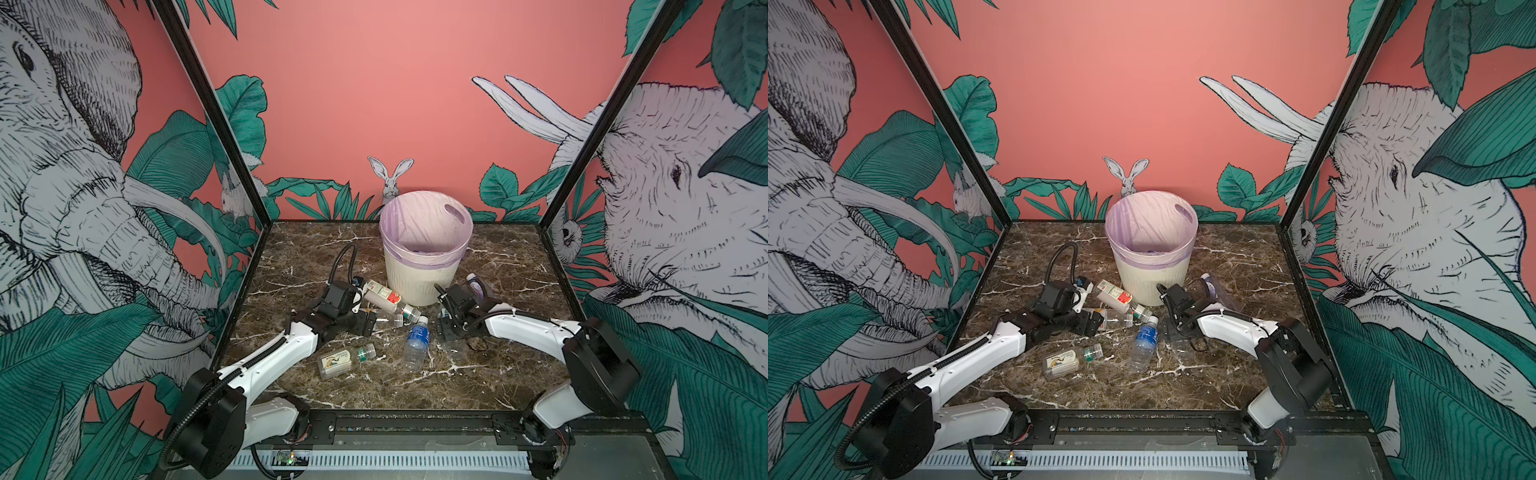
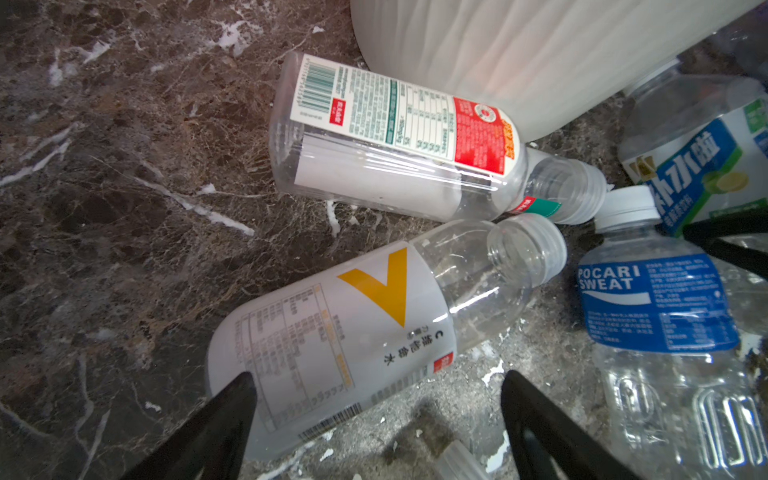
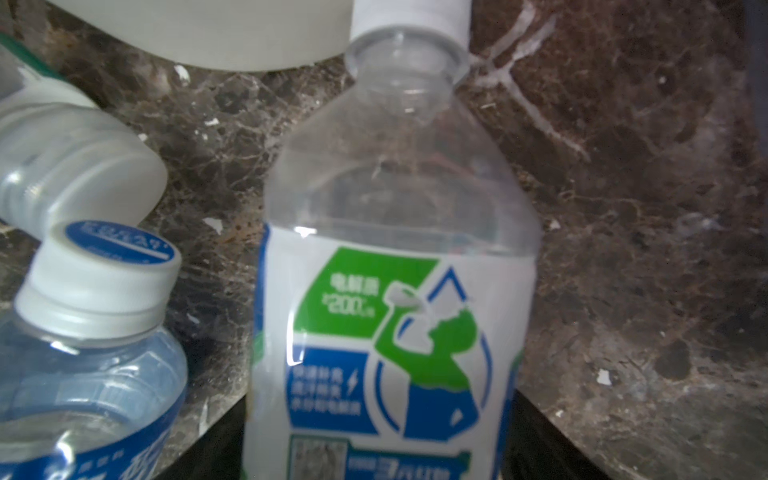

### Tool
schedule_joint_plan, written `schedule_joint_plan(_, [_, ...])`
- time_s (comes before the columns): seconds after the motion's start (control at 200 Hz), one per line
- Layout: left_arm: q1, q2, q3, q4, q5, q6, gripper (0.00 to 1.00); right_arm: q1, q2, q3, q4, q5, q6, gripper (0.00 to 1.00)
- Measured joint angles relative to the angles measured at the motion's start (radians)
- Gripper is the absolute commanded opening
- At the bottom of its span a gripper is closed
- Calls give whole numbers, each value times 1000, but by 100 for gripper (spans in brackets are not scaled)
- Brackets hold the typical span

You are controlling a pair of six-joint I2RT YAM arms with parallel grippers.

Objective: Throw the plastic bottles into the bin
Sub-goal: 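Lower the right gripper onto the green-and-blue label water bottle and grasp it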

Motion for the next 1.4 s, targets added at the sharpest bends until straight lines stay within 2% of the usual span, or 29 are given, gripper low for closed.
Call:
schedule_joint_plan(0.34, [0, 0, 0, 0, 3, 0, 93, 21, 24, 8, -2, 21, -14, 57])
schedule_joint_plan(0.57, [0, 0, 0, 0, 7, 0, 93, 30, -89, -64, 10, 37, -21, 45])
schedule_joint_plan(1.4, [0, -12, -2, 8, 33, 0, 92, 37, -660, -289, 27, 92, -55, 35])
